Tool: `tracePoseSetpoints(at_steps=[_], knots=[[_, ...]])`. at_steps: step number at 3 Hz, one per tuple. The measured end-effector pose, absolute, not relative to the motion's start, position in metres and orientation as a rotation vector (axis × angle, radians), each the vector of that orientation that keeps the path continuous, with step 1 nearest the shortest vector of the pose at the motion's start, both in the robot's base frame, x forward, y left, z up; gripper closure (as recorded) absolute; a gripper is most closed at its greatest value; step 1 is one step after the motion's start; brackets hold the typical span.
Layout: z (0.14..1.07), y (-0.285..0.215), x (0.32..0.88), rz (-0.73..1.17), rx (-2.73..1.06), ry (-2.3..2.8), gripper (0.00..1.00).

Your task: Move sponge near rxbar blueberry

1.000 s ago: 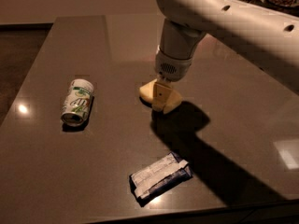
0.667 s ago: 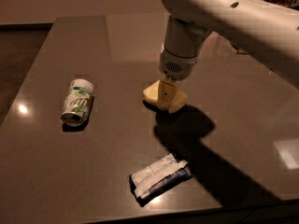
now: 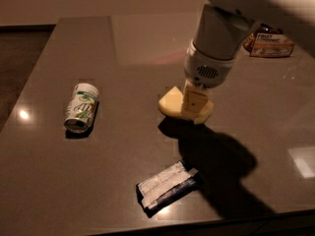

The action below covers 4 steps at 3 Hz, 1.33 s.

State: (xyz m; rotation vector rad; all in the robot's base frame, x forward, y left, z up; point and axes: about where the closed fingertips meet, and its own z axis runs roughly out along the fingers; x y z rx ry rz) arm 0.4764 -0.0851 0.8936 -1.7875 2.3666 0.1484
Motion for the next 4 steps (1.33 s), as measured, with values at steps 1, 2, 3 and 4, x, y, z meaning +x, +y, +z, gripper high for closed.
tracePoseSetpoints(at_steps=[1,2,3,4], knots=[[0.901,-0.083,0.441,0.241,-1.853,2.325,1.0],[0.903,-0.076,0.413,0.313,-1.9,2.283,0.82],[0.902,-0.072,0.395,0.352,-1.93,2.251,0.59],[0.903,-0.07,0.396,0.348,-1.927,2.244,0.35]])
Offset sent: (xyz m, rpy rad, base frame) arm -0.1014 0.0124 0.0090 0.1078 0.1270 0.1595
